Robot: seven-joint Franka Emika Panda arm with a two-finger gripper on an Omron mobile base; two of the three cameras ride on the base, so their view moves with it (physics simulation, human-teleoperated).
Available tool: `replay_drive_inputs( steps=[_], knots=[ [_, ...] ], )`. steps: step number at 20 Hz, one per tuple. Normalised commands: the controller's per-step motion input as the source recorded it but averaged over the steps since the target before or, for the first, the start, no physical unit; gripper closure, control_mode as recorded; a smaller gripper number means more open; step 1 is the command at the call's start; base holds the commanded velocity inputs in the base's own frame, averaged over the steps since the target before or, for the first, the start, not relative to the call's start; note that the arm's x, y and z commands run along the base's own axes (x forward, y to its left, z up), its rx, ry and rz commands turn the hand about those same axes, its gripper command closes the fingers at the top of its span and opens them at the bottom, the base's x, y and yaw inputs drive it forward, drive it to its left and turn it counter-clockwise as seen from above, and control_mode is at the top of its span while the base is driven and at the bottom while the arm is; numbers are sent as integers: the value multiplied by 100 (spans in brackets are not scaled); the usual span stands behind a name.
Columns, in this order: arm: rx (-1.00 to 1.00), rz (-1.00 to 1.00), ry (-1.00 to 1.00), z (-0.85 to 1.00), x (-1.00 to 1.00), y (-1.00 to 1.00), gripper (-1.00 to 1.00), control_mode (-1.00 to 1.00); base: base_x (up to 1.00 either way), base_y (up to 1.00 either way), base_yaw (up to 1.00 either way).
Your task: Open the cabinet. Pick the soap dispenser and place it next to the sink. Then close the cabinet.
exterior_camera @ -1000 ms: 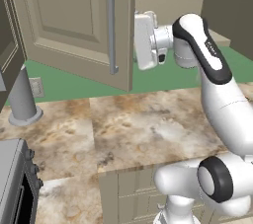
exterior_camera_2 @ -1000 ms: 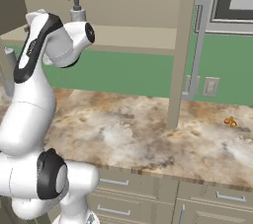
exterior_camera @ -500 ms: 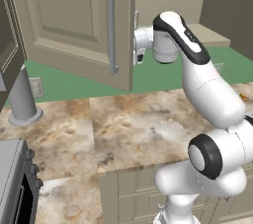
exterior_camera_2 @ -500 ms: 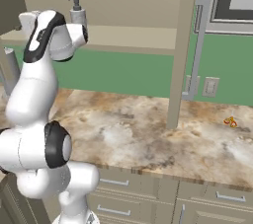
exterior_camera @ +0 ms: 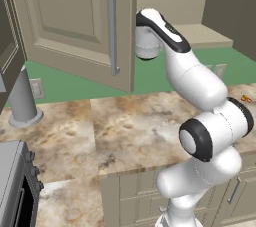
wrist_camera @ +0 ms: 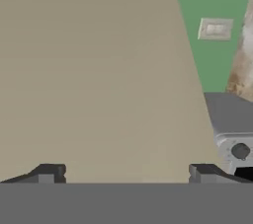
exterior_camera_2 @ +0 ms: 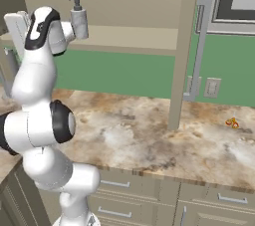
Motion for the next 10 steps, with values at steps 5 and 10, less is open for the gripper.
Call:
replay_drive_inputs(
  steps=[5, 10],
  knots=[
    [0, 24, 0, 0, -1, 55, -100, -100, 0, 0, 0],
    [3, 20, 0, 0, 2, 42, -100, -100, 0, 0, 0]
  ],
)
